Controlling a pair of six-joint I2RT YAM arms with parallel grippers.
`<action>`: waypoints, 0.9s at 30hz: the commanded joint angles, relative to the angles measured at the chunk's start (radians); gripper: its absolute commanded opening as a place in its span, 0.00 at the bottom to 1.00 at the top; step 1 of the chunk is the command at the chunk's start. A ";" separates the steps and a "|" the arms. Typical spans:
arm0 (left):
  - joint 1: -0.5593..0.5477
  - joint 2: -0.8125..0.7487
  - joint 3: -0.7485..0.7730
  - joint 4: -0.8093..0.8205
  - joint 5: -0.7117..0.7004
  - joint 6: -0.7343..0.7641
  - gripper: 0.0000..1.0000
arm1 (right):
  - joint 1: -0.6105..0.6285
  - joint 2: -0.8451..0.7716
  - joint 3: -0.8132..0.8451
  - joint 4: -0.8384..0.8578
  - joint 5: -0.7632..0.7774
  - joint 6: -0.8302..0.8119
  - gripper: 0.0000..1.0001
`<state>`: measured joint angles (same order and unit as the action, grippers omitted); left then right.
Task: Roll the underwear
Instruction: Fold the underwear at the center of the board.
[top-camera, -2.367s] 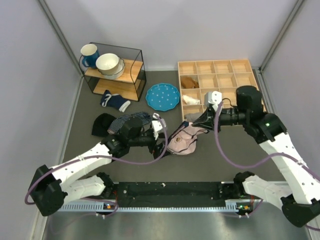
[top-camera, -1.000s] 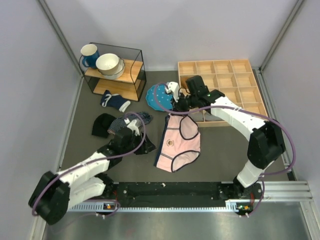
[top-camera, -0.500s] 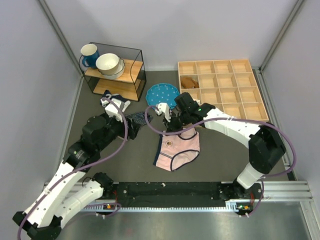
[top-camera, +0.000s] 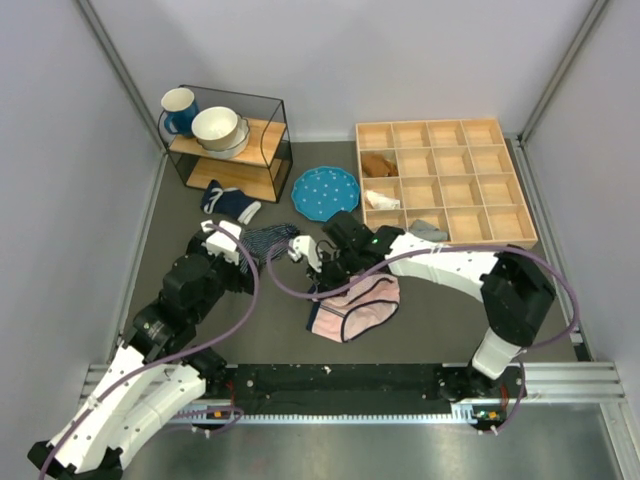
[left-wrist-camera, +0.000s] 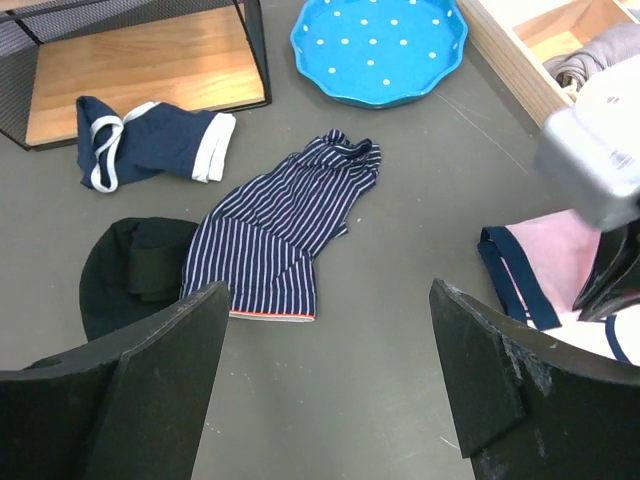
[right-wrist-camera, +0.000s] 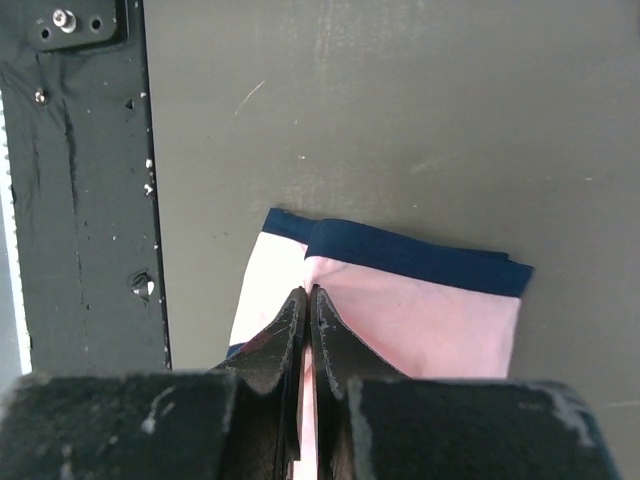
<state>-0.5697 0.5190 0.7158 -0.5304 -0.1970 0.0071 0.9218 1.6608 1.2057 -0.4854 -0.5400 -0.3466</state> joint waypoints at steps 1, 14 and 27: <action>0.005 -0.019 -0.009 0.053 -0.039 0.034 0.88 | 0.034 0.059 0.031 0.036 0.009 0.032 0.00; 0.005 -0.033 -0.018 0.063 -0.025 0.042 0.89 | 0.098 0.123 0.015 0.030 0.017 0.015 0.00; 0.005 -0.033 -0.021 0.067 -0.015 0.044 0.89 | 0.121 0.204 0.032 -0.019 0.031 -0.025 0.00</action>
<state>-0.5690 0.4992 0.7029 -0.5228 -0.2218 0.0376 1.0206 1.8351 1.2053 -0.4808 -0.5083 -0.3473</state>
